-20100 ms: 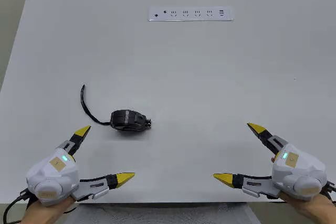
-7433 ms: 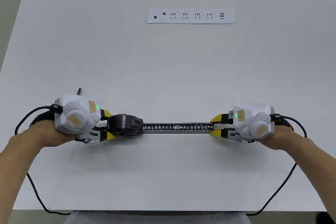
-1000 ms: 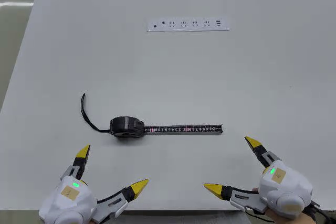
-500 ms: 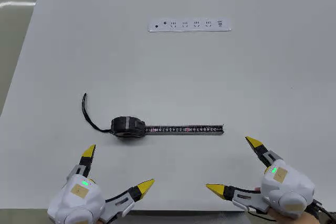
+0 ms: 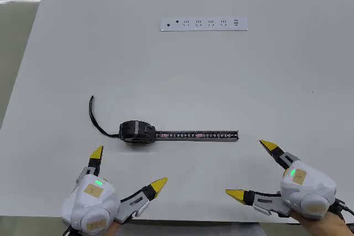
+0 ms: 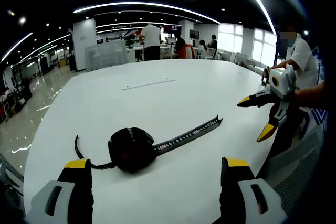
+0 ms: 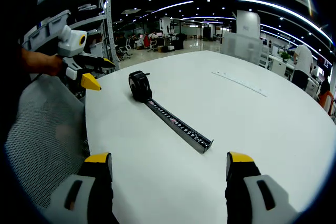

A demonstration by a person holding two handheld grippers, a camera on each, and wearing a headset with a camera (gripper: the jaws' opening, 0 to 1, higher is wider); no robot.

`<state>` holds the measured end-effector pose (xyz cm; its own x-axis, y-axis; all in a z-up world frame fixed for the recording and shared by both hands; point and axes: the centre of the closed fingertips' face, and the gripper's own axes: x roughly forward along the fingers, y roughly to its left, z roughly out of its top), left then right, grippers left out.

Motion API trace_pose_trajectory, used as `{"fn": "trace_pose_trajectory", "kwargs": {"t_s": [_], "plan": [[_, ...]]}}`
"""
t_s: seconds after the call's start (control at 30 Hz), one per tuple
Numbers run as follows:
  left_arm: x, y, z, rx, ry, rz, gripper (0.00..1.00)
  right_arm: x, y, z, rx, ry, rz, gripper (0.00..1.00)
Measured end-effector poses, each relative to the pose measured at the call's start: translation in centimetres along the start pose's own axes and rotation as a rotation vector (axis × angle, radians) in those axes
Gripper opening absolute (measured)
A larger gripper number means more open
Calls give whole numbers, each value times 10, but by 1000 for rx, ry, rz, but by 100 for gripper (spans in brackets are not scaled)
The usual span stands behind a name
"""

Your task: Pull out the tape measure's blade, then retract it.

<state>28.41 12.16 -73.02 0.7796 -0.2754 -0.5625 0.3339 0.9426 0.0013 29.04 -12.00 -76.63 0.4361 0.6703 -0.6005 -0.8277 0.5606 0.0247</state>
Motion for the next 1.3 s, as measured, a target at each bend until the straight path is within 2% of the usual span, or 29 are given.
{"fn": "trace_pose_trajectory", "kwargs": {"t_s": [0.33, 0.53, 0.73, 1.3], "plan": [[10, -5, 0, -3, 18, -1, 100, 4, -10, -7, -57, 18, 54, 83], [16, 0, -1, -17, 22, 23, 100, 9, -15, -10, -132, 31, 92, 79], [21, 5, 2, -28, 11, 57, 100, 13, -24, -12, -167, 44, 115, 74], [41, 16, 2, -86, 9, 105, 96, 28, -43, -9, -264, 59, 195, 58]]}}
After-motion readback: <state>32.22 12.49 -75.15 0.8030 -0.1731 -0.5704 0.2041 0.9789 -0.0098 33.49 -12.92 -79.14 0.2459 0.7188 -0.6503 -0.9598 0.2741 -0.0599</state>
